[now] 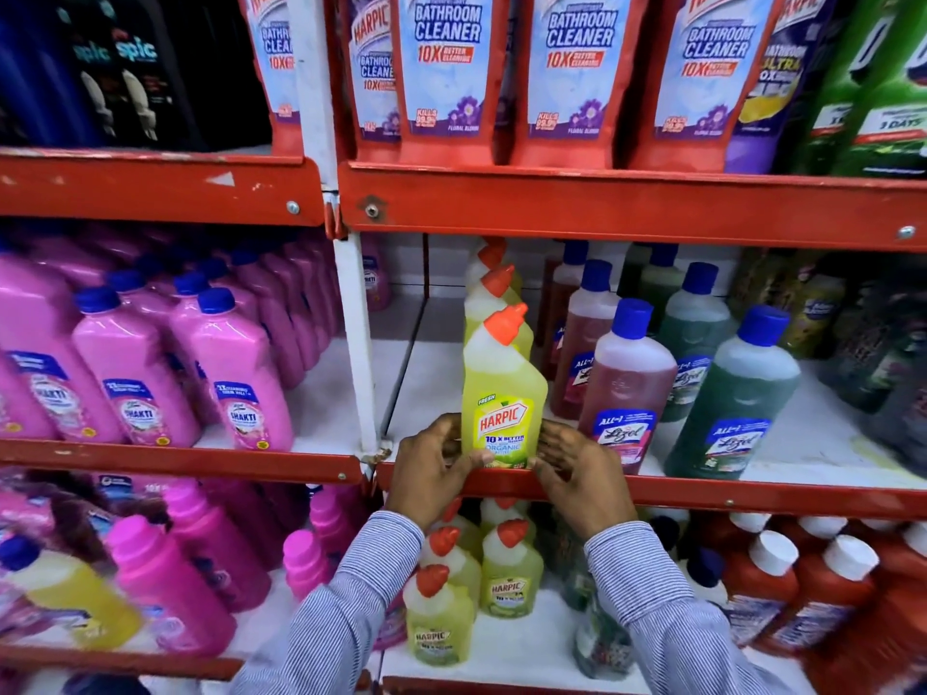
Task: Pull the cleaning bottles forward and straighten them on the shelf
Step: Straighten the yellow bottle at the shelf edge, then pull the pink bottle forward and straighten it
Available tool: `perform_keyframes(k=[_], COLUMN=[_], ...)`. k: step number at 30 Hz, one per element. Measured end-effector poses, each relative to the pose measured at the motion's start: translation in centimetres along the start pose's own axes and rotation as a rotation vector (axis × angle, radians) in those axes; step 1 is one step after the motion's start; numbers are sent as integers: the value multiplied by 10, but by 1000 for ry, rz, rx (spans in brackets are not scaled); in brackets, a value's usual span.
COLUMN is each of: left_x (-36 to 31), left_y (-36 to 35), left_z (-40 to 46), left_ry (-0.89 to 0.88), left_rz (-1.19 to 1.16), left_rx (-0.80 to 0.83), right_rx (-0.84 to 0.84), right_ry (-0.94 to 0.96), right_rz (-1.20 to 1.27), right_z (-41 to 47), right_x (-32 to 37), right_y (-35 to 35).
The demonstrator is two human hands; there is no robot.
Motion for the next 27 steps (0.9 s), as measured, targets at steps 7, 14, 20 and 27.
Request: perform_keyframes(k=[7, 14, 20, 27], left_x=[-48, -72, -63, -61], left_y=[0, -93, -120, -118], left_z=[-43, -29, -6, -4], left_ry=[-245, -160, -64, -95], left_rz=[-28, 58, 186, 201], left_rx=[-538, -168, -22, -69], right_rx=[-603, -325, -162, -129], right_ry=[110, -65, -94, -83], right_rz=[57, 58, 134, 132], right_z=[-54, -29, -19, -15], right_x=[-29, -72, -75, -79], right_y=[74, 88, 87, 87])
Point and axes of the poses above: each hand's wrist, its own z-axis towards the middle knuckle, its own y-axis out of the back of the hand, x = y × z, the point moved 6 cm from there along z, towards the middle knuckle, and after that the axes turned 2 degrees about x, right-handed, at the moved point
